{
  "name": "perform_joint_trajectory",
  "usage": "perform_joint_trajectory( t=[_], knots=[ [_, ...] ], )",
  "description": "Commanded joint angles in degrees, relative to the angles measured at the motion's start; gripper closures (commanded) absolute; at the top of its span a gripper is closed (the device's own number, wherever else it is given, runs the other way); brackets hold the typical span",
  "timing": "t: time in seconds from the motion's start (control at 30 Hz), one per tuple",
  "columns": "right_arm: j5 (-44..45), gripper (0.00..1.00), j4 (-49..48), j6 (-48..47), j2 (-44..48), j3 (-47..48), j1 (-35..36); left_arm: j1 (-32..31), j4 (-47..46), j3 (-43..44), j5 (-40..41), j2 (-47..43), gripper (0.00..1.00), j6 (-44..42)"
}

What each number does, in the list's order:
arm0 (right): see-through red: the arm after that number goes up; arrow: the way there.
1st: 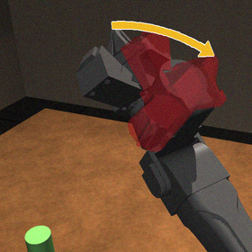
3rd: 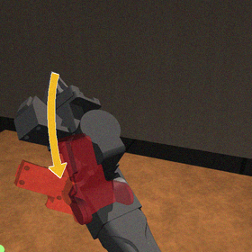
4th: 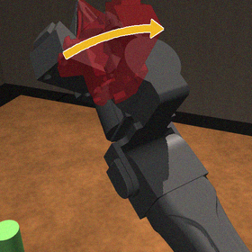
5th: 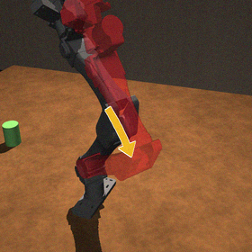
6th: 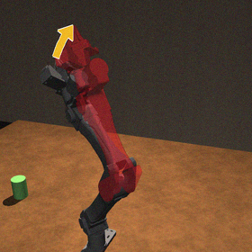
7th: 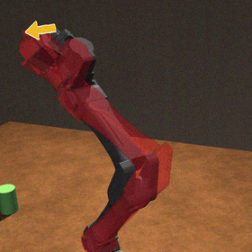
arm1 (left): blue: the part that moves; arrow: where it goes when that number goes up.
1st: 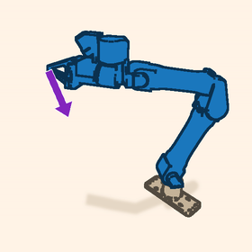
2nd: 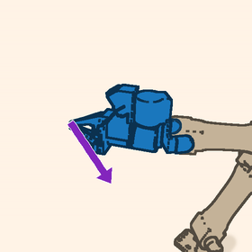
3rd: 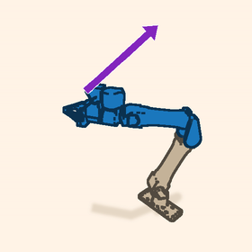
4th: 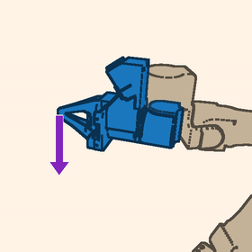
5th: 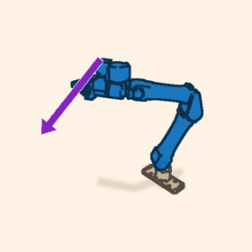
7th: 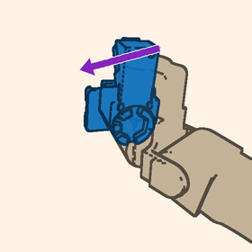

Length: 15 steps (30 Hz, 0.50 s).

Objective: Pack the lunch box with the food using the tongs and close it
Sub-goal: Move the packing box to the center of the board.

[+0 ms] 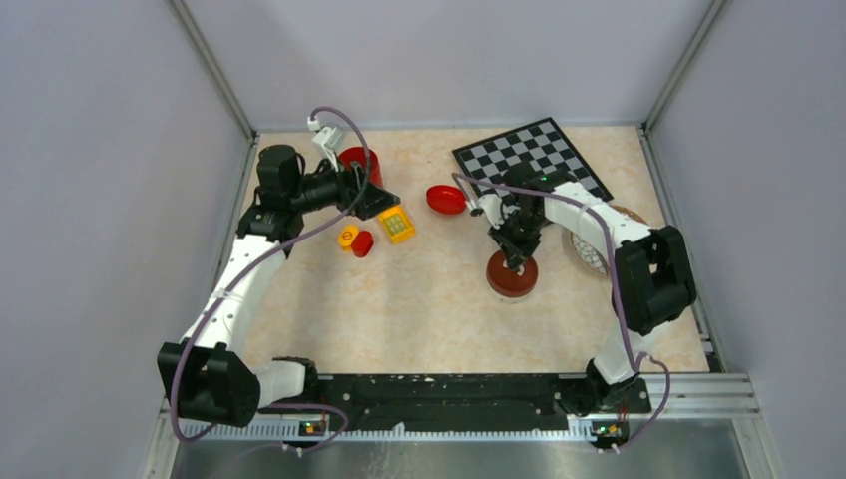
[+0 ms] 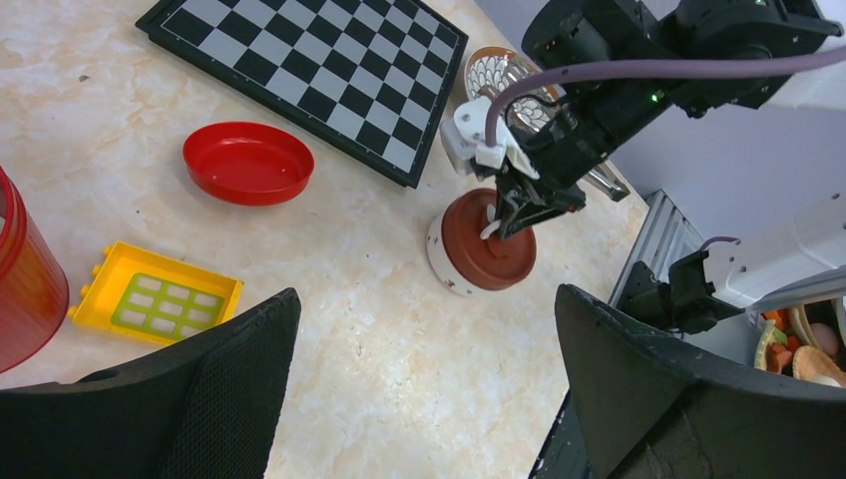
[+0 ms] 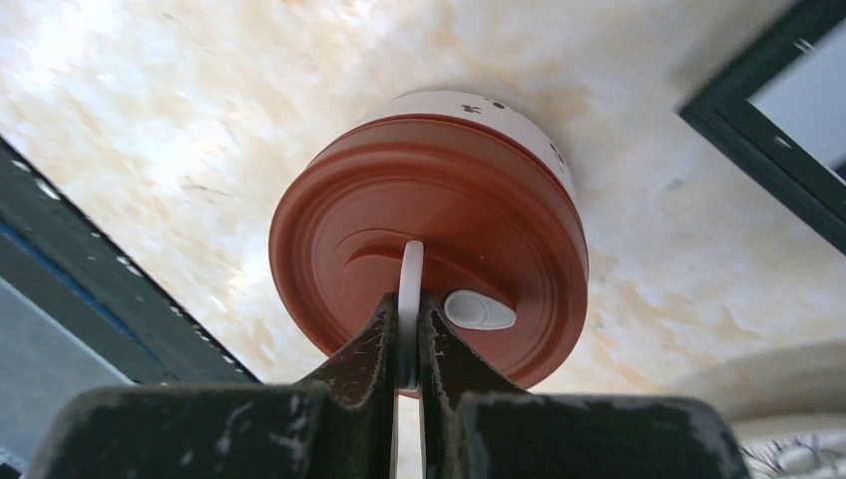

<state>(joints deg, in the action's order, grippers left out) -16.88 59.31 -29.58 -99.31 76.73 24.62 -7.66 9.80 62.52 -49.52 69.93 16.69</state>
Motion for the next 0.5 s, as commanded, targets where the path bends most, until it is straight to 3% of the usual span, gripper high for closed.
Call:
perform_joint_trajectory(
  t=[0.0,0.2,0.47],
  knots=[
    [-6.79,1.0,-4.89,6.67,-1.24,-3.86,6.04,0.75,-3.34,0.32,-1.44,0.0,0.01,1.15],
    [-8.45,0.98,-5.71,8.84,-0.98,-3.9,7.72,1.46,-2.71,0.15,-1.16,-0.66,0.01,0.64],
    [-11.09,0.62,-2.95,9.45,4.02,-0.32,7.72,1.51,-4.15,-0.45,-2.13,-0.29,0.01,1.53]
  ],
)
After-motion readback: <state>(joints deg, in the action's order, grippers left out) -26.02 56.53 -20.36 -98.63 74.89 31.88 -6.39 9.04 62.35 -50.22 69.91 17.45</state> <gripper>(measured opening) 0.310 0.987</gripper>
